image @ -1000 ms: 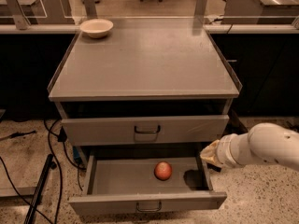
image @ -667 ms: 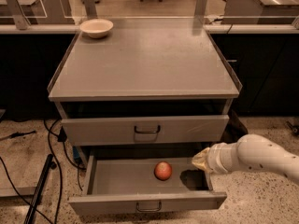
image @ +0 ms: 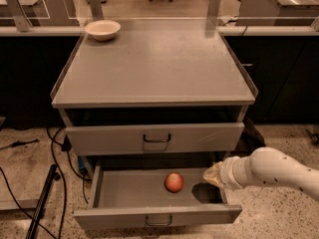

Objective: Pick apple from middle drawer and place on counter

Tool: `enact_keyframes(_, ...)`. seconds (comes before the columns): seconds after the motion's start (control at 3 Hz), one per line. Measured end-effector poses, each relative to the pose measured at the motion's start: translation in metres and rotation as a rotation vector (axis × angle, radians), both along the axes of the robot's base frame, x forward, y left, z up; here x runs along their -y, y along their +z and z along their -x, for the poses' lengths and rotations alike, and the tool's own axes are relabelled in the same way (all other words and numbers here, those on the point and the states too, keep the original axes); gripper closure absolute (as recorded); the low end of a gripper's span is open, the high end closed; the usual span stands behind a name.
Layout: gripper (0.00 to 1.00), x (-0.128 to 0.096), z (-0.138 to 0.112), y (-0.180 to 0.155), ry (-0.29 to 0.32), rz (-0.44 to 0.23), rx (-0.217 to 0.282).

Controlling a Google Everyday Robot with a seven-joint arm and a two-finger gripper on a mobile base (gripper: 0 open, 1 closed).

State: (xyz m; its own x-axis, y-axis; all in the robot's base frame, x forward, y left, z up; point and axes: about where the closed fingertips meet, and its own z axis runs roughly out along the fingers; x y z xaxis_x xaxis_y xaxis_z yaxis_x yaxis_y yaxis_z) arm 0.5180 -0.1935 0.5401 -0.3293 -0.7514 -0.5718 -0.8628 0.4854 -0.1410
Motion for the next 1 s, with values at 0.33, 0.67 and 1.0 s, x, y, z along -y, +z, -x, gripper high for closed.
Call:
enact_keyframes(0.33, 1.0, 0.001, 0.0, -0.027, 0.002, -0.005, -0.007)
enact_keyframes(0.67, 1.0, -0.005, -0.003, -0.055, 0.01, -0.042, -0.012)
enact_keyframes(1.0, 0.81, -0.016, -0.007, -0.074, 0.03, -0.08, -0.013)
